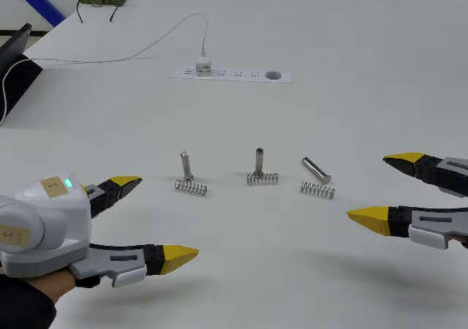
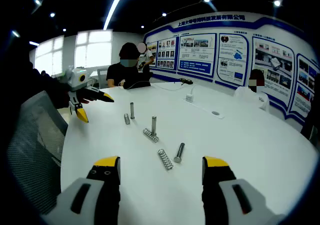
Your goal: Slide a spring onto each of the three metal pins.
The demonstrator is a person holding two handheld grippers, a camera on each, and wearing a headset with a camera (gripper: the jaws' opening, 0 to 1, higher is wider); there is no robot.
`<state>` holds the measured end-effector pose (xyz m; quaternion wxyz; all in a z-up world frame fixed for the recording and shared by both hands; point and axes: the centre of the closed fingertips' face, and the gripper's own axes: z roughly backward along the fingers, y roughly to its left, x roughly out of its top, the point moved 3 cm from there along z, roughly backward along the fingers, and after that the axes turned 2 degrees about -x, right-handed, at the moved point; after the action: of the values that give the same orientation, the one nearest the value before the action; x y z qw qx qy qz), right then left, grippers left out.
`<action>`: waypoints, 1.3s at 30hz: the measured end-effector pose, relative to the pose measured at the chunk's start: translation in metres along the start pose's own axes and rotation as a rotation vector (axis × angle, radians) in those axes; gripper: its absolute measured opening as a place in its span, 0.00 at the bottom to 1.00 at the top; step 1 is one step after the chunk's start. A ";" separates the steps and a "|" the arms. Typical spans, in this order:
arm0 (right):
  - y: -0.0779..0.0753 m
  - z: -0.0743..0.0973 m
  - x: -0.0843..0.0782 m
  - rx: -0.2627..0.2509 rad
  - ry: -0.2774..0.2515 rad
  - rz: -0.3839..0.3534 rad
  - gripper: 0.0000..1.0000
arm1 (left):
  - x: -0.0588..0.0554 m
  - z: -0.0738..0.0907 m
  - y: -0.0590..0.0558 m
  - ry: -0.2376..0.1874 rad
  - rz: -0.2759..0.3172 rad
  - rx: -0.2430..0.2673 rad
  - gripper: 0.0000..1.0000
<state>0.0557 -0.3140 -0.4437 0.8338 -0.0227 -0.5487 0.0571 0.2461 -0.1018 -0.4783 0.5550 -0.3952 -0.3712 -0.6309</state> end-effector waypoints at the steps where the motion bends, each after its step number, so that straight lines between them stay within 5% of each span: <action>1: 0.000 0.000 0.000 0.000 0.001 0.000 0.68 | 0.000 0.000 0.000 0.000 0.000 0.000 0.91; 39: -0.002 -0.004 -0.001 -0.005 0.012 -0.008 0.65 | 0.002 -0.004 0.002 0.002 0.006 0.004 0.92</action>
<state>0.0588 -0.3159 -0.4456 0.8373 -0.0229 -0.5438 0.0524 0.2473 -0.1062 -0.4781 0.5579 -0.3945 -0.3711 -0.6289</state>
